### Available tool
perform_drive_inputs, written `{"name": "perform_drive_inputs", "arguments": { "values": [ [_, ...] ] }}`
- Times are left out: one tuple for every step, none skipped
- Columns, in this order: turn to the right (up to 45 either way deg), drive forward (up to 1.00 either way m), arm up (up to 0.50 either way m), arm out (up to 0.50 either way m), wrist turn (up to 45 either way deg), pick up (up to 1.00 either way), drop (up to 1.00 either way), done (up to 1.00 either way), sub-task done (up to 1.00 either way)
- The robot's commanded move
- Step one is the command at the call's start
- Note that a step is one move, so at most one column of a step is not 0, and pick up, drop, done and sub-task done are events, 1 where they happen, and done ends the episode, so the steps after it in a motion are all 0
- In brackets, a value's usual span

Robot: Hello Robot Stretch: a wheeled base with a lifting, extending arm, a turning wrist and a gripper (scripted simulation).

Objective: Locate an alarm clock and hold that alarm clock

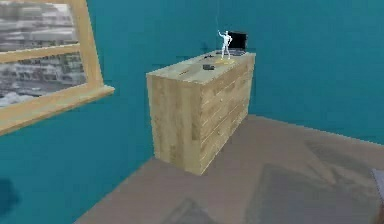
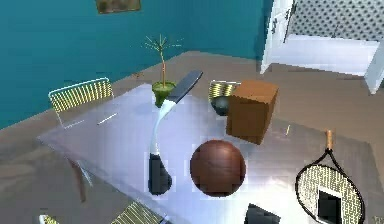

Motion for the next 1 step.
{"name": "perform_drive_inputs", "arguments": {
  "values": [
    [-30.0, 0.0, 0.0, 0.0, 0.0, 0.0, 0.0, 0.0, 0.0]
  ]
}}
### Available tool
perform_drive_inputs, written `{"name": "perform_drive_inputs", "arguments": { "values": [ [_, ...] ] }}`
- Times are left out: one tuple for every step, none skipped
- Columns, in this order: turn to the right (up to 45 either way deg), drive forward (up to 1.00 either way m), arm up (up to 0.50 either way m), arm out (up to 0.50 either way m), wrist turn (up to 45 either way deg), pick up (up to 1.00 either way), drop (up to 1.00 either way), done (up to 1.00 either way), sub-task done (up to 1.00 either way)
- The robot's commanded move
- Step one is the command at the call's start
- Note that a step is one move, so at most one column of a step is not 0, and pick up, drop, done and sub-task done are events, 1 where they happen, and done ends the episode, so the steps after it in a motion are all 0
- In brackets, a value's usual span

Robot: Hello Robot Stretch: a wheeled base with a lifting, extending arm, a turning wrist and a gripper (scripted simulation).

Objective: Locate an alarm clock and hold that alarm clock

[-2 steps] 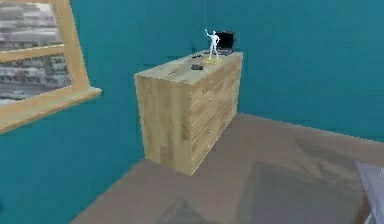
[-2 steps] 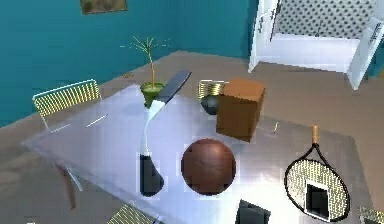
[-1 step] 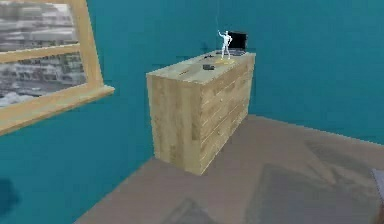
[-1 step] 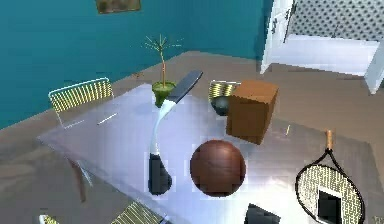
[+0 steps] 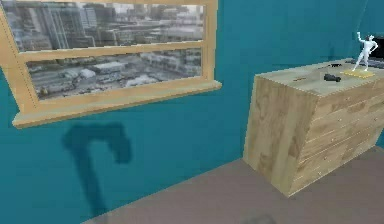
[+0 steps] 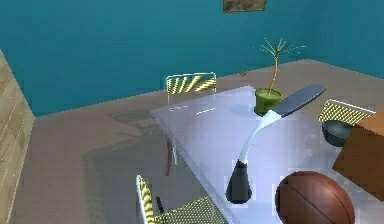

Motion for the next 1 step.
{"name": "perform_drive_inputs", "arguments": {
  "values": [
    [0.0, 0.05, 0.0, 0.0, 0.0, 0.0, 0.0, 0.0, 0.0]
  ]
}}
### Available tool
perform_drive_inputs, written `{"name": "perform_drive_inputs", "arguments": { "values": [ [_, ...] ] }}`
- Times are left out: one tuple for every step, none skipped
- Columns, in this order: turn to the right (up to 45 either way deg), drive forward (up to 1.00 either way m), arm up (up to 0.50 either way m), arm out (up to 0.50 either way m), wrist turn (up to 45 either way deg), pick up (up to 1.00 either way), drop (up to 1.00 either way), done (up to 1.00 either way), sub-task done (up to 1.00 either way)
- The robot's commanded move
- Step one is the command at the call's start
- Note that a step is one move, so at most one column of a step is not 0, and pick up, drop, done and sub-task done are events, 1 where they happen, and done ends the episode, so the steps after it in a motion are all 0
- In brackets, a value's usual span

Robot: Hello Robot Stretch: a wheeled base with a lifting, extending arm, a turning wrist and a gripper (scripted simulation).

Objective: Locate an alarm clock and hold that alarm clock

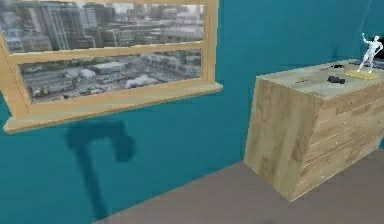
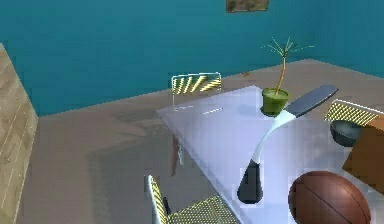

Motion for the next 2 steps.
{"name": "perform_drive_inputs", "arguments": {
  "values": [
    [24.0, 0.0, 0.0, 0.0, 0.0, 0.0, 0.0, 0.0, 0.0],
    [6.0, 0.0, 0.0, 0.0, 0.0, 0.0, 0.0, 0.0, 0.0]
  ]
}}
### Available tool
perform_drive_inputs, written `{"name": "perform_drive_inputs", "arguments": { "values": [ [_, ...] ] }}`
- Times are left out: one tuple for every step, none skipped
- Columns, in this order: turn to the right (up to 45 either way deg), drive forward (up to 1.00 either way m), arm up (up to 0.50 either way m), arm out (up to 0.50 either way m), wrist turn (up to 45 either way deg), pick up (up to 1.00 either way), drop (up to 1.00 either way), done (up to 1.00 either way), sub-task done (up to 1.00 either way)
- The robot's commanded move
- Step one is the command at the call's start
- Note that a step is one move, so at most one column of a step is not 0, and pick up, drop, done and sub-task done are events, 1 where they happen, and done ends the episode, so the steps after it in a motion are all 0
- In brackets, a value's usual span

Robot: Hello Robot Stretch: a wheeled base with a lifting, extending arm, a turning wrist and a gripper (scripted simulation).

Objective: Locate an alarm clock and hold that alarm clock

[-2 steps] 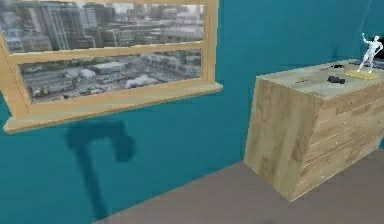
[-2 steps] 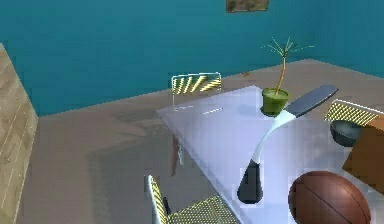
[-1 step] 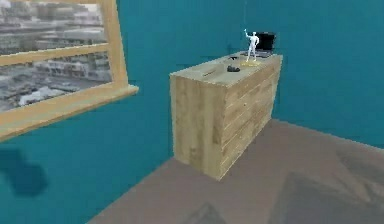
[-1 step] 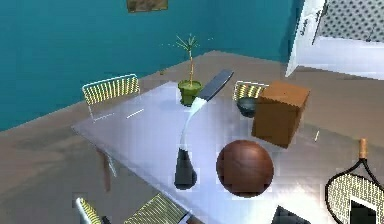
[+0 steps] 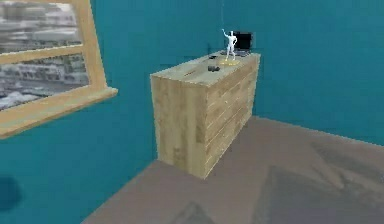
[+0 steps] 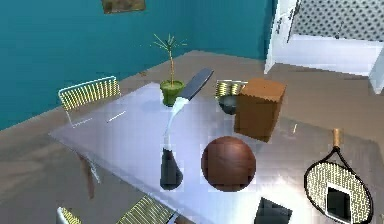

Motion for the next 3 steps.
{"name": "perform_drive_inputs", "arguments": {
  "values": [
    [45.0, 0.0, 0.0, 0.0, 0.0, 0.0, 0.0, 0.0, 0.0],
    [45.0, 0.0, 0.0, 0.0, 0.0, 0.0, 0.0, 0.0, 0.0],
    [45.0, 0.0, 0.0, 0.0, 0.0, 0.0, 0.0, 0.0, 0.0]
  ]
}}
